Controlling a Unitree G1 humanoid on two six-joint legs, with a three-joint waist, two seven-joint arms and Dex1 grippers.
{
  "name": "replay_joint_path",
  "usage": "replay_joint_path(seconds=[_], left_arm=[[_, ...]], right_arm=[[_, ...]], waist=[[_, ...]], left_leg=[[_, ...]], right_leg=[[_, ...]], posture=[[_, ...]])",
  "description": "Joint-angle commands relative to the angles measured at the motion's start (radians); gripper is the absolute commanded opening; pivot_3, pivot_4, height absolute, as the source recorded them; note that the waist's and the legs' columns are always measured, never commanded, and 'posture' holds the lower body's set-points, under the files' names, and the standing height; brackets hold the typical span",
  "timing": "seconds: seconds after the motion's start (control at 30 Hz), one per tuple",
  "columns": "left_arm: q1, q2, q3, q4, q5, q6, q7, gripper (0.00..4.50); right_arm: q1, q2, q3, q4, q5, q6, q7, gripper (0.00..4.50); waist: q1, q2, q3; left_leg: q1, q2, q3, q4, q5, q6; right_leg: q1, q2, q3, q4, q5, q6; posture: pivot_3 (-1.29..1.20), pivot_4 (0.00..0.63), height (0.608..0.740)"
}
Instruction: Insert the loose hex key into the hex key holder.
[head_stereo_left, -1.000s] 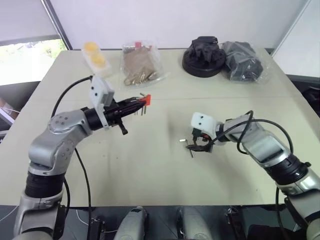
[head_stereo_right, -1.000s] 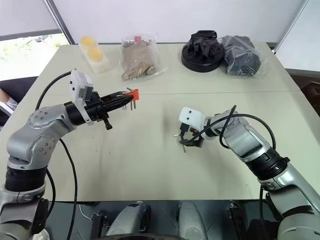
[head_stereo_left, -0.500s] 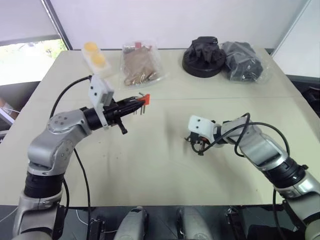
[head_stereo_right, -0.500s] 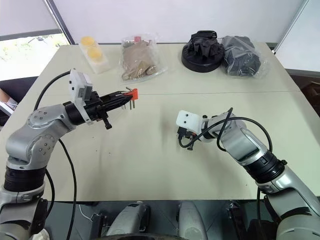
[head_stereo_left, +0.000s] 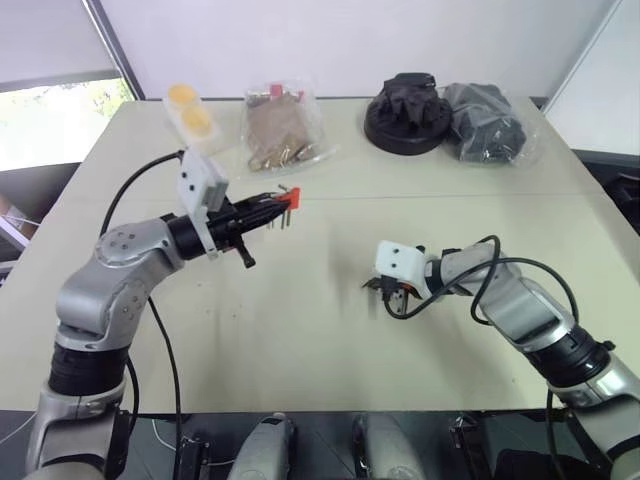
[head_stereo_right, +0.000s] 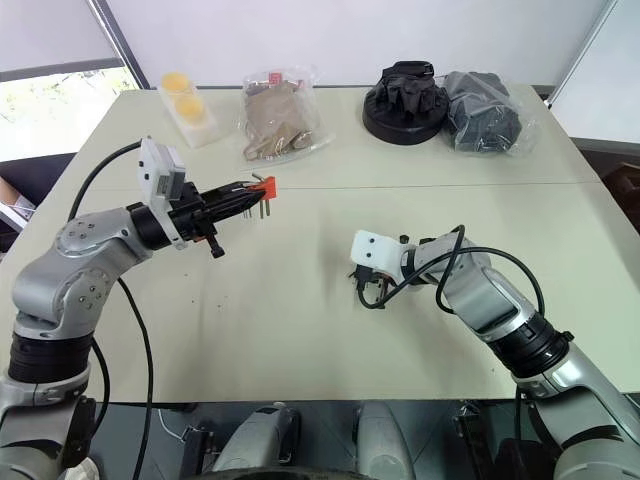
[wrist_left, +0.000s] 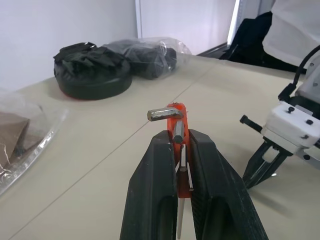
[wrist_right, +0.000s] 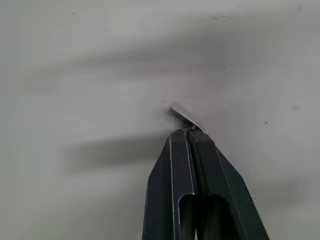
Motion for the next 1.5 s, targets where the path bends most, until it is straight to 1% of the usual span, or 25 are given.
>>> replay_joint_path(seconds=[0.03,0.07,0.17,0.3,0.47,0.67,0.9,1.03,1.2,1.23,1.33,1.5], left_arm=[[-0.015,0.002,0.003,-0.023,0.004,-0.016,-0.002,0.0],[-0.014,0.002,0.003,-0.023,0.004,-0.016,-0.003,0.0],[-0.013,0.001,0.002,-0.023,0.005,-0.018,-0.004,0.0],[-0.012,0.002,0.002,-0.026,0.006,-0.017,-0.004,0.0],[-0.01,0.002,0.001,-0.027,0.007,-0.02,-0.005,0.0],[-0.01,-0.001,-0.005,-0.029,0.011,-0.024,-0.004,0.0],[-0.011,-0.006,-0.009,-0.025,0.018,-0.028,-0.009,0.0],[-0.013,-0.006,-0.005,-0.022,0.021,-0.028,-0.01,0.0],[-0.011,-0.004,-0.002,-0.021,0.024,-0.029,-0.009,0.0],[-0.011,-0.004,-0.002,-0.022,0.025,-0.029,-0.008,0.0],[-0.009,-0.004,-0.001,-0.024,0.025,-0.03,-0.006,0.0],[-0.01,-0.005,0.0,-0.026,0.026,-0.03,-0.001,0.0]], right_arm=[[0.001,-0.006,-0.018,-0.011,-0.027,-0.042,0.001,0.81],[-0.004,0.002,-0.019,-0.003,-0.034,-0.04,-0.006,1.26],[-0.017,0.019,-0.024,0.02,-0.04,-0.034,-0.006,1.26],[-0.028,0.022,-0.03,0.042,-0.05,-0.047,-0.003,1.26],[-0.036,0.021,-0.048,0.048,-0.035,-0.019,0.011,1.26],[-0.049,0.037,-0.071,0.074,-0.028,0.092,-0.005,1.26],[-0.045,0.06,-0.072,0.05,-0.013,0.197,-0.009,1.26],[-0.033,0.065,-0.063,-0.011,0.005,0.243,0.0,1.26],[-0.034,0.075,-0.055,-0.037,0.015,0.267,-0.005,1.26],[-0.036,0.079,-0.052,-0.03,0.014,0.266,-0.009,1.02],[-0.045,0.092,-0.046,-0.01,0.009,0.26,-0.023,0.06],[-0.052,0.099,-0.035,0.007,0.002,0.248,-0.034,0.06]], waist=[[0.0,0.0,0.0],[-0.001,0.0,0.0],[-0.001,0.0,0.0],[0.0,0.0,0.0],[0.001,0.0,0.0],[0.001,0.0,0.0],[0.001,0.0,0.0],[0.002,0.0,0.0],[-0.001,0.0,0.0],[-0.001,0.0,0.0],[-0.002,0.0,0.0],[-0.001,0.0,0.0]], left_leg=[[0.0,0.0,0.0,0.0,0.0,0.0],[0.0,0.0,0.0,0.0,0.0,0.0],[0.0,0.0,0.0,0.0,0.0,0.0],[0.0,0.0,0.0,0.0,0.0,0.0],[0.0,0.0,0.0,0.0,0.0,0.0],[0.0,0.0,0.0,0.0,0.0,0.0],[0.0,0.0,0.0,0.0,0.0,0.0],[0.0,0.0,0.0,0.0,0.0,0.0],[0.0,0.0,0.0,0.0,0.0,0.0],[0.0,0.0,0.0,0.0,0.0,0.0],[0.0,0.0,0.0,0.0,0.0,0.0],[0.0,0.0,0.0,0.0,0.0,0.0]], right_leg=[[0.0,0.0,0.0,0.0,0.0,0.0],[0.0,0.0,0.0,0.0,0.0,0.0],[0.0,0.0,0.0,0.0,0.0,0.0],[0.0,0.0,0.0,0.0,0.0,0.0],[0.0,0.0,0.0,0.0,0.0,0.0],[0.0,0.0,0.0,0.0,0.0,0.0],[0.0,0.0,0.0,0.0,0.0,0.0],[0.0,0.0,0.0,0.0,0.0,0.0],[0.0,0.0,0.0,0.0,0.0,0.0],[0.0,0.0,0.0,0.0,0.0,0.0],[0.0,0.0,0.0,0.0,0.0,0.0],[0.0,0.0,0.0,0.0,0.0,0.0]], posture=[[0.0,0.15,0.74],[0.0,0.15,0.74],[0.0,0.15,0.74],[0.0,0.15,0.74],[0.0,0.15,0.74],[0.0,0.15,0.74],[0.0,0.15,0.74],[0.0,0.15,0.74],[0.0,0.15,0.74],[0.0,0.15,0.74],[0.0,0.15,0.74],[0.0,0.15,0.74]])
